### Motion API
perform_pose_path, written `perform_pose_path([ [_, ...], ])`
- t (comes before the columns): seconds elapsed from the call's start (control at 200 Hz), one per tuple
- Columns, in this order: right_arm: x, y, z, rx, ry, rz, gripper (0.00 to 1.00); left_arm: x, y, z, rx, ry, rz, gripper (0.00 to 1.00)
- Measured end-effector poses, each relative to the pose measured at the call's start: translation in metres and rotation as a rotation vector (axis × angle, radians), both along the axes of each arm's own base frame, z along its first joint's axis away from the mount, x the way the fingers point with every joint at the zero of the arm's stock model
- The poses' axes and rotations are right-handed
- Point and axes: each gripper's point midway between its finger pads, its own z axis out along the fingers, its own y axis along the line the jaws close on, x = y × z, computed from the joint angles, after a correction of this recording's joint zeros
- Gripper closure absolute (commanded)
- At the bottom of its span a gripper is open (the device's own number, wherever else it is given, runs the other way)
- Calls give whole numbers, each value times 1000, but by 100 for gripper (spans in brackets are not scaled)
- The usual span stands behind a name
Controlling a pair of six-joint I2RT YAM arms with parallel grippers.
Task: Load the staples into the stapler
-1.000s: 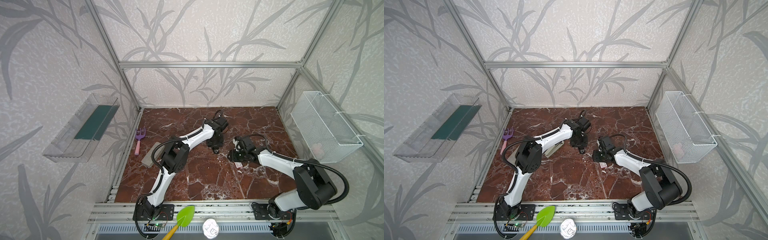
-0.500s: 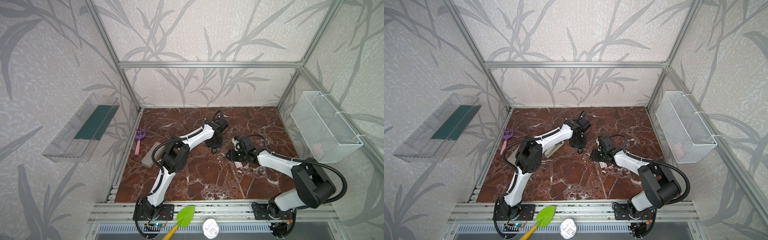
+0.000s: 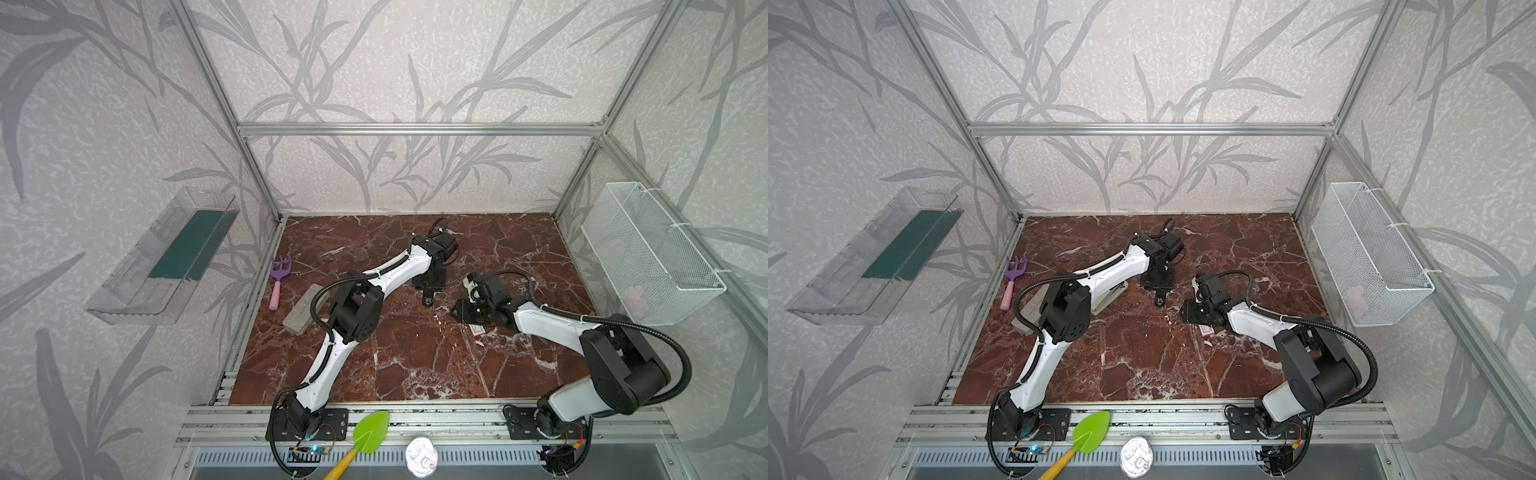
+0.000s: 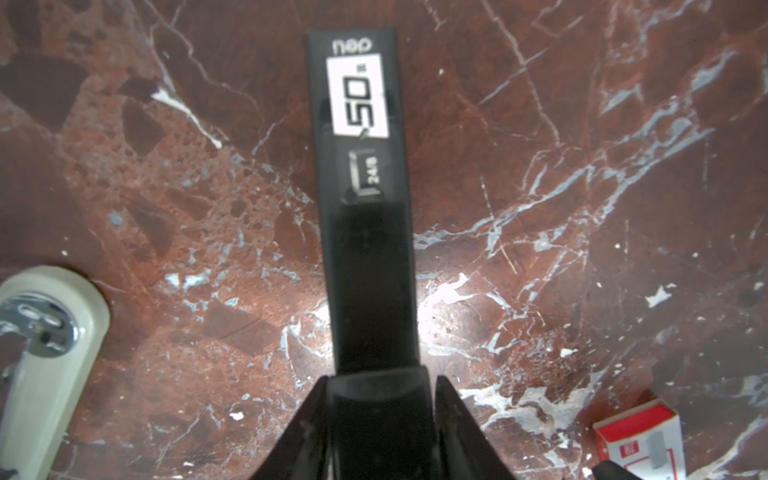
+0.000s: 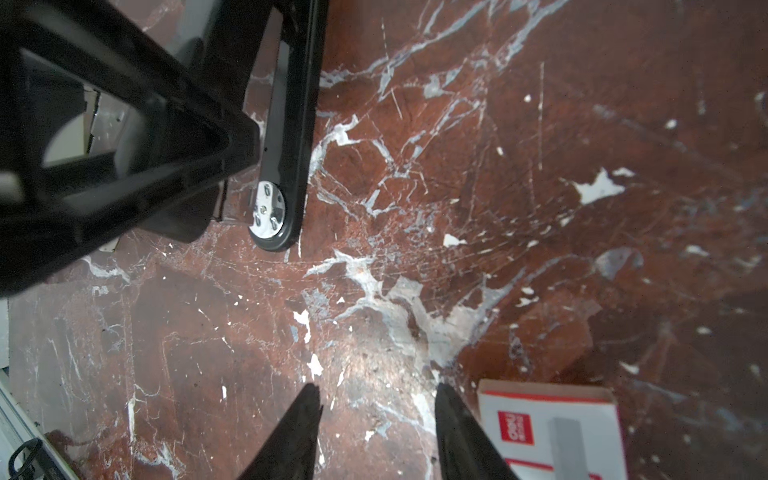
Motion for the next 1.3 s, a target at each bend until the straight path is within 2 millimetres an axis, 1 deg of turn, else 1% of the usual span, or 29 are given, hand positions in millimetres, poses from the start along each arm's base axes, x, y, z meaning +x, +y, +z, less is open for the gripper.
perform_pose_path([
  [0.105, 1, 1, 0, 6, -4, 1, 53, -1, 3, -1, 17, 2, -8, 87],
  [0.19, 3, 4, -2, 20, -1, 3, 54, -1, 4, 0, 19, 2, -10, 100],
  [0.335, 7, 14, -3, 69, 1, 9, 54, -4, 5, 2, 13, 8, -12, 100],
  [0.475, 12, 26, 4, 156, -25, 16, 49, -17, 12, 10, -8, 37, -14, 100],
  [0.55, 12, 31, 8, 205, -36, 16, 48, -24, 16, 22, -23, 37, -16, 100],
  [0.59, 13, 34, 11, 232, -42, 17, 48, -28, 19, 32, -35, 29, -15, 100],
  [0.705, 13, 40, 19, 301, -55, 19, 53, -38, 28, 62, -91, -4, 2, 100],
  [0.795, 14, 46, 27, 361, -70, 23, 53, -45, 35, 83, -148, -32, 23, 100],
  [0.895, 13, 52, 37, 428, -84, 34, 52, -49, 41, 99, -193, -57, 52, 100],
  [1.0, 11, 57, 49, 488, -105, 51, 50, -50, 44, 104, -223, -68, 77, 100],
  [1.185, 7, 70, 77, 576, -167, 111, 51, -52, 46, 97, -241, -63, 111, 100],
  [1.3, 1, 78, 80, 586, -167, 141, 52, -53, 45, 97, -252, -60, 127, 100],
])
